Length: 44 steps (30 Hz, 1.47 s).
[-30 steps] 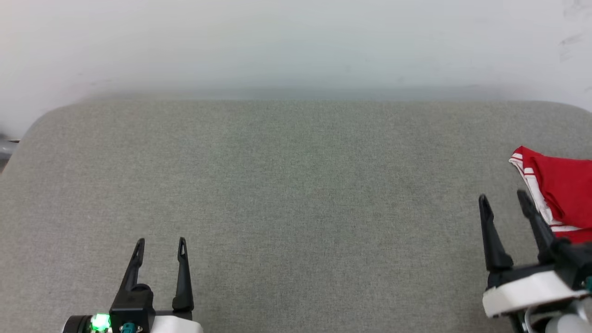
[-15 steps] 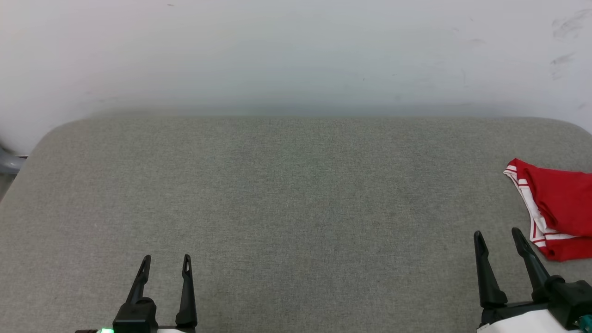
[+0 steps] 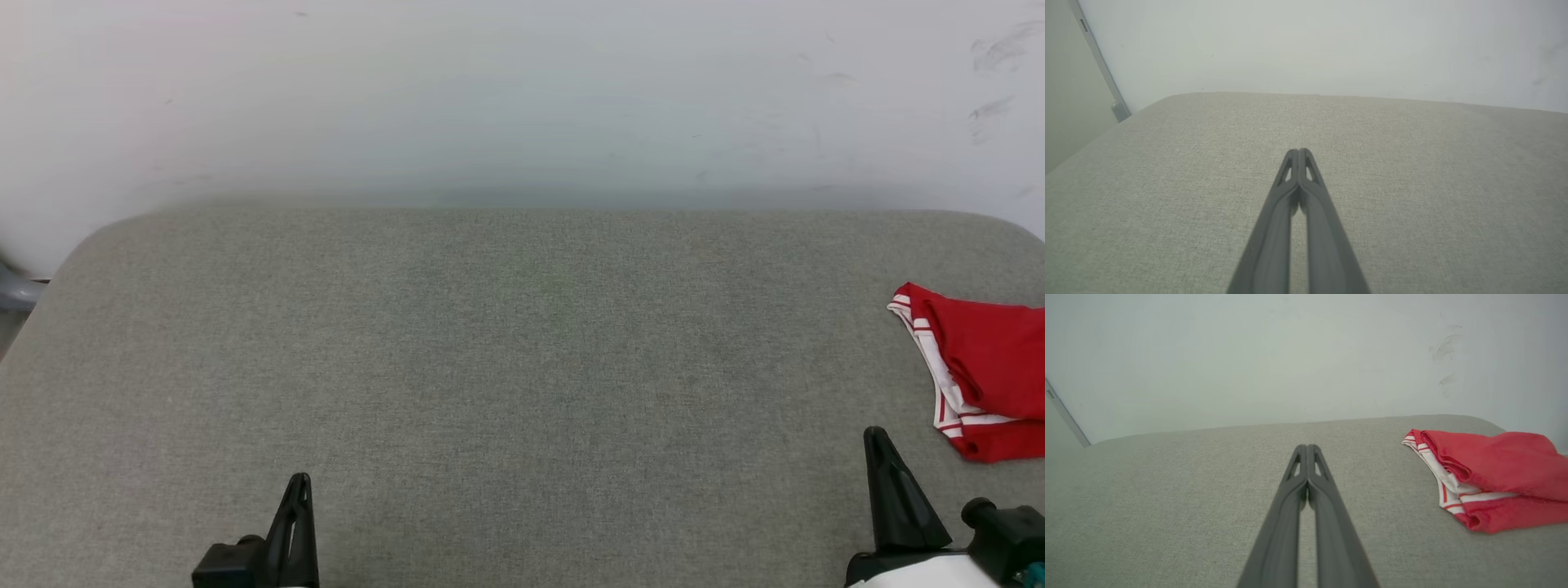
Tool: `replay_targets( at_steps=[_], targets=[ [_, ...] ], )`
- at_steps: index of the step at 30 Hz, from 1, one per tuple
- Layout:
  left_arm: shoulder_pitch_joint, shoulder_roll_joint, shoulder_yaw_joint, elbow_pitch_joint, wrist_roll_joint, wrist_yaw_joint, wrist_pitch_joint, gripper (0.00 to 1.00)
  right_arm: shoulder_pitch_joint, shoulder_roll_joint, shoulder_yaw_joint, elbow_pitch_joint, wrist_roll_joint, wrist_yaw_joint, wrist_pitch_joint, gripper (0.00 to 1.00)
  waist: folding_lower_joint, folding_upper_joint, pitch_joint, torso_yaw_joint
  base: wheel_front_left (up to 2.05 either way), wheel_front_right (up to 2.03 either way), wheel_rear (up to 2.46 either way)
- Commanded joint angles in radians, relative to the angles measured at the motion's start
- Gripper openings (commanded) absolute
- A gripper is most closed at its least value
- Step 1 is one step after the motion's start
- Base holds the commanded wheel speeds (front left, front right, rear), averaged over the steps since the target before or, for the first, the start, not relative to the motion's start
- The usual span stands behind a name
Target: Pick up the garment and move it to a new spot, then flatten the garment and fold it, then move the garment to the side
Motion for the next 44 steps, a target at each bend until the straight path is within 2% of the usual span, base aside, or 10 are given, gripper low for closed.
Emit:
replay_targets(
  at_steps=[1, 6, 7, 18, 44],
  targets=[
    [-0.021, 0.003, 0.008, -0.010, -0.062, -0.009, 0.011, 0.00, -0.017, -0.003, -0.001, -0.008, 0.063, 0.000, 0.013, 0.00, 0.0000, 0.0000, 0.000, 0.000, 0.00, 0.00, 0.00],
    [-0.040, 0.003, 0.018, 0.004, -0.167, -0.024, 0.035, 0.00, -0.034, -0.004, -0.001, 0.006, 0.166, 0.000, 0.035, 0.00, 0.0000, 0.0000, 0.001, 0.000, 0.00, 0.00, 0.00],
    [-0.050, 0.002, 0.024, 0.012, -0.226, -0.032, 0.048, 0.00, -0.043, -0.005, -0.002, 0.014, 0.224, 0.000, 0.047, 0.00, 0.0000, 0.0000, 0.001, 0.000, 0.00, 0.00, 0.00],
    [-0.084, -0.001, 0.043, 0.034, -0.426, -0.062, 0.093, 0.00, -0.073, -0.007, -0.003, 0.040, 0.418, 0.000, 0.089, 0.00, 0.0000, 0.0000, 0.003, -0.001, 0.00, 0.00, 0.00],
    [-0.146, -0.011, 0.084, 0.075, -0.796, -0.117, 0.180, 0.00, -0.127, -0.006, -0.011, 0.089, 0.778, 0.000, 0.172, 0.00, 0.0000, 0.0000, 0.006, -0.002, 0.00, 0.00, 0.00]
  ],
)
